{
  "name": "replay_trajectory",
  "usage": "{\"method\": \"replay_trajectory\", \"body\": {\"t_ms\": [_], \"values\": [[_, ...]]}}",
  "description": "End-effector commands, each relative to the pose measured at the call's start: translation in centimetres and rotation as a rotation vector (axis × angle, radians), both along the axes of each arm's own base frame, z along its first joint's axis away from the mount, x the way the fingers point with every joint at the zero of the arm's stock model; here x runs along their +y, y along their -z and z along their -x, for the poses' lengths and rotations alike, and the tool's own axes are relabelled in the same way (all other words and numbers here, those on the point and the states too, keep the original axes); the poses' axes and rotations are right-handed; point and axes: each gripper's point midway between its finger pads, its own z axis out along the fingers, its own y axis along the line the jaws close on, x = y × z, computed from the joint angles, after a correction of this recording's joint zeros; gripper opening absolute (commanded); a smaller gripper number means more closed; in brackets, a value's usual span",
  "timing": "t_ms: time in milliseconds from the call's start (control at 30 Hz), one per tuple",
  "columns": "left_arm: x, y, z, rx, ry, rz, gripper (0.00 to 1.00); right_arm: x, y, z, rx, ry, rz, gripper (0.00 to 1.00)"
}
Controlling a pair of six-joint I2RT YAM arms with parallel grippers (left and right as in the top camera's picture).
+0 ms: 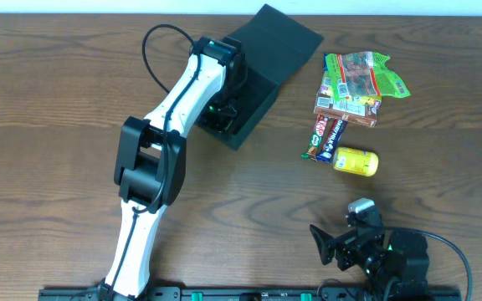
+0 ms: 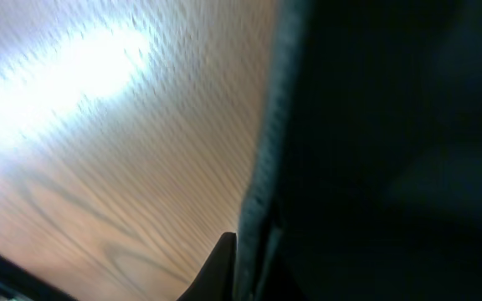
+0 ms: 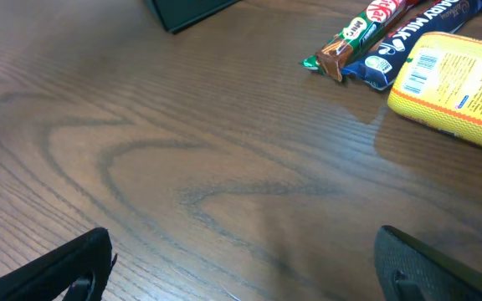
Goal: Pack container
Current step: 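Grip the box wall with the left gripper and drag it rightward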
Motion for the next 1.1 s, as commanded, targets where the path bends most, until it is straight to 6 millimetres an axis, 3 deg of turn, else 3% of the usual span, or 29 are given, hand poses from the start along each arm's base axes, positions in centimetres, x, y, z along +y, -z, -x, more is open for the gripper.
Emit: {"method": "replay_trajectory", "body": {"t_ms": [0,33,100,133,200,267,433,533,700,833,933,1067], "values": [[-1.0,-0.6,-0.1,0.037,-0.149,0.042,0.06,0.2,0.2,0.1,0.007,-0.005,-0.009,0.99],[-1.1,-0.6,-0.1,0.036,-0.137,0.051,0.06,0.2,0.2,0.1,0.007,-0.005,-0.009,0.99],[-1.2,-0.6,-0.3,0.008,-0.046,0.083,0.33,0.2,0.2,0.1,0.007,-0.005,-0.009,0.99],[-1.3,-0.7,-0.4,-0.009,0.020,0.106,0.54,0.2,0.2,0.1,0.007,-0.005,-0.009,0.99],[-1.2,-0.8,-0.4,-0.031,0.111,0.124,0.76,0.2,0.2,0.1,0.007,-0.005,-0.009,0.99],[-1.0,-1.0,-0.1,-0.028,0.155,0.126,0.86,0.2,0.2,0.1,0.007,-0.005,-0.009,0.99],[0.4,-2.2,-0.1,-0.072,0.224,0.065,0.91,0.2,0.2,0.1,0.007,-0.005,-0.009,0.99],[2.2,-4.7,-1.2,-0.179,0.250,-0.029,0.95,0.2,0.2,0.1,0.007,-0.005,-0.009,0.99],[5.9,-10.9,-4.8,-0.482,0.341,-0.232,0.95,0.2,0.2,0.1,0.007,-0.005,-0.009,0.99],[7.6,-15.7,-9.0,-0.715,0.652,-0.414,0.95,0.2,0.2,0.1,0.007,-0.005,-0.009,0.99],[8.7,-16.8,-10.9,-0.739,0.880,-0.549,0.95,0.2,0.2,0.1,0.007,-0.005,-0.009,0.99],[10.0,-15.4,-12.7,-0.681,1.075,-0.616,0.95,0.2,0.2,0.1,0.007,-0.005,-0.009,0.99]]}}
